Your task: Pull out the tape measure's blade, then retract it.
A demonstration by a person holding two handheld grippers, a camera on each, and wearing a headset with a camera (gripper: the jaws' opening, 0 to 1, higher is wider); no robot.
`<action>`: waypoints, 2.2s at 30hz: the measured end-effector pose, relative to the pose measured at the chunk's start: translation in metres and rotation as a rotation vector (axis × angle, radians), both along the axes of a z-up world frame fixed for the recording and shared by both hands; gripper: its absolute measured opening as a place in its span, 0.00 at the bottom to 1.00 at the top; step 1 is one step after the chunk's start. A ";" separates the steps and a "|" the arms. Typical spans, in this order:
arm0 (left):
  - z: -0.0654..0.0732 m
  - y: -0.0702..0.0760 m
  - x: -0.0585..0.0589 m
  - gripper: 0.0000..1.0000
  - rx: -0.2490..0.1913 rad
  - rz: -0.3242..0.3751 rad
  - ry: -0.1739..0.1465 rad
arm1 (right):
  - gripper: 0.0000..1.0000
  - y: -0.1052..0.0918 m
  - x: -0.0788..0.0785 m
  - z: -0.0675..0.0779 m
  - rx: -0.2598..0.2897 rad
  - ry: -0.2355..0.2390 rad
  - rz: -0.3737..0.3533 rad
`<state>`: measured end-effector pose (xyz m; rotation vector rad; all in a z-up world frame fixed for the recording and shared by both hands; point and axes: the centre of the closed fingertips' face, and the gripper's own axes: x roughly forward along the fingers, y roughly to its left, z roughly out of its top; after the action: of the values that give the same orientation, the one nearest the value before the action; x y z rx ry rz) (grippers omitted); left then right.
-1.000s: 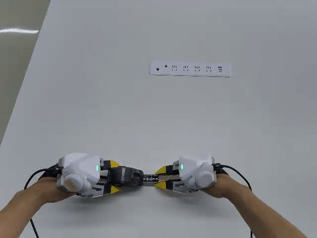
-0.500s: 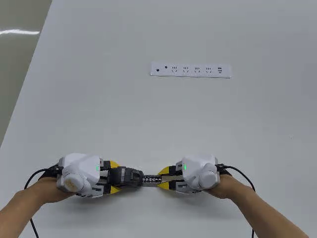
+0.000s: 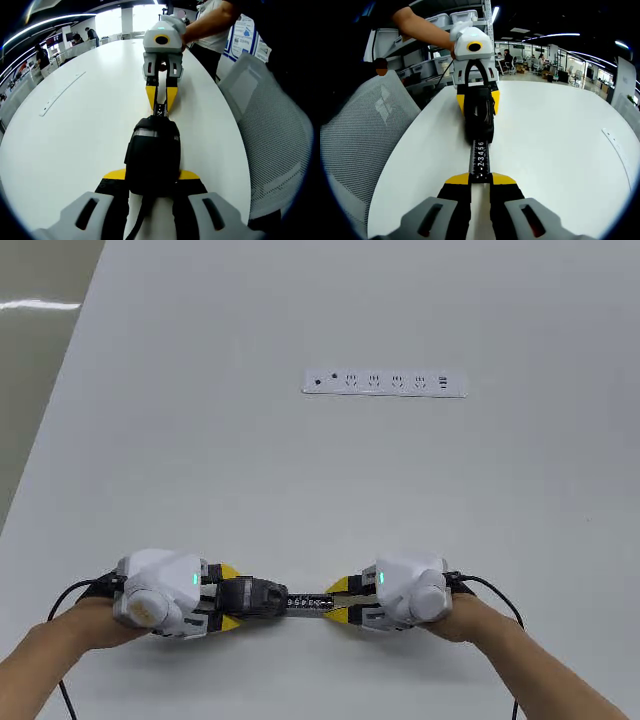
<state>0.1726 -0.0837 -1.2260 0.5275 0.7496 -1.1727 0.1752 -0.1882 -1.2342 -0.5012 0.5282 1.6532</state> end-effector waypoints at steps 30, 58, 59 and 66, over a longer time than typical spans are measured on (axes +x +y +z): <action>-0.001 -0.001 0.000 0.29 0.001 0.001 0.006 | 0.11 -0.020 0.002 0.000 -0.014 0.011 -0.012; 0.000 -0.002 0.000 0.30 0.001 0.004 0.011 | 0.11 -0.034 0.004 -0.002 -0.020 0.018 -0.023; 0.000 -0.002 0.000 0.30 0.001 0.004 0.011 | 0.11 -0.035 0.004 -0.002 -0.020 0.019 -0.024; -0.001 -0.002 0.000 0.30 0.002 0.005 0.012 | 0.11 -0.037 0.004 -0.002 -0.020 0.021 -0.026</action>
<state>0.1730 -0.0858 -1.2266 0.5202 0.7622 -1.1713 0.1790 -0.2253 -1.2362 -0.4900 0.5645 1.6318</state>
